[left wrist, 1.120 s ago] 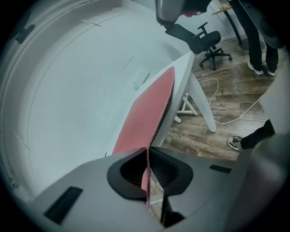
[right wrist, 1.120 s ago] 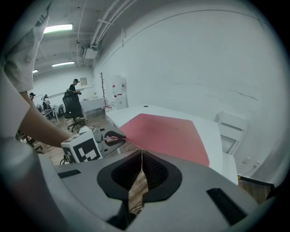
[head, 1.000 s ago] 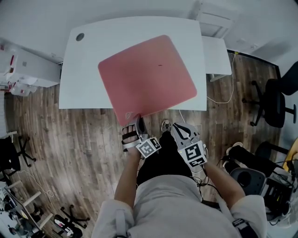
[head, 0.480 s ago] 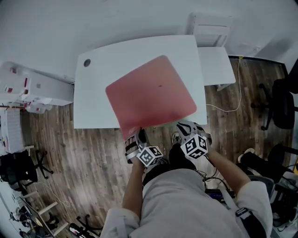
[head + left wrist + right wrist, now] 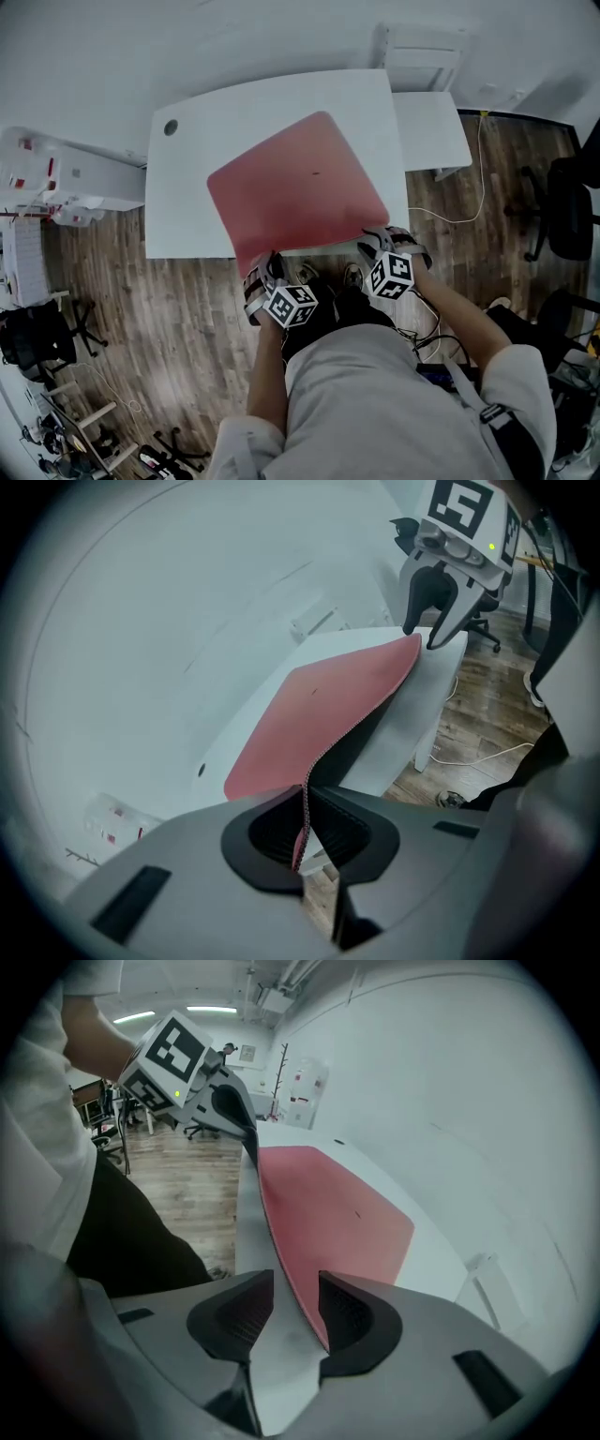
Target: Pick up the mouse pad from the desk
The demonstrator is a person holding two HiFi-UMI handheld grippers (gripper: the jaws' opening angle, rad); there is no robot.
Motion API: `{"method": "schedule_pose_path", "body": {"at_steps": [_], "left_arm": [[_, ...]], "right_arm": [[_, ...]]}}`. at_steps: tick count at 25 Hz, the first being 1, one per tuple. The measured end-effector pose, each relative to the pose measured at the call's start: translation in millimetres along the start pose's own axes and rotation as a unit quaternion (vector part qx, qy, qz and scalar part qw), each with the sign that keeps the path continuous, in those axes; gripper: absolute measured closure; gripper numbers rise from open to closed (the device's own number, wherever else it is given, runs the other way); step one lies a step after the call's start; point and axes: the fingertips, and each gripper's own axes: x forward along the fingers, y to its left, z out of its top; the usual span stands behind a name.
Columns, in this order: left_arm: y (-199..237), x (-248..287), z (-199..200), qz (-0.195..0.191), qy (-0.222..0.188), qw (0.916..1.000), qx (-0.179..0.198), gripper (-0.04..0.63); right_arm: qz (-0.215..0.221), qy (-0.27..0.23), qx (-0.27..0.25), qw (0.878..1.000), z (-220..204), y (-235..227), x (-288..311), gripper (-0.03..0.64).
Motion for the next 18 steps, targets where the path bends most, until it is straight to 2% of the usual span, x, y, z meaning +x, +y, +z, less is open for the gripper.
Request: {"method": "schedule_pose_path", "body": {"at_steps": [4, 8, 12, 14, 18], "left_arm": [[0, 0, -1, -0.010, -0.004, 0.9997, -0.020, 0.563], [2, 1, -4, -0.016, -0.007, 0.9996, -0.021, 0.563], [2, 6, -5, -0.026, -0.009, 0.9994, -0.023, 0.563], [5, 10, -3, -0.029, -0.010, 0.9992, -0.026, 0.563], [12, 20, -2, -0.032, -0.007, 0.9992, -0.024, 0.563]], "right_arm": [[-0.007, 0.020, -0.052, 0.998, -4, 2, 10, 0.465], [-0.017, 0.036, -0.065, 0.997, -4, -4, 20, 0.465], [-0.018, 0.057, -0.106, 0.993, -7, -7, 31, 0.465], [-0.018, 0.054, -0.104, 0.993, -2, -13, 32, 0.470], [-0.024, 0.041, -0.085, 0.995, 13, -29, 32, 0.544]]}}
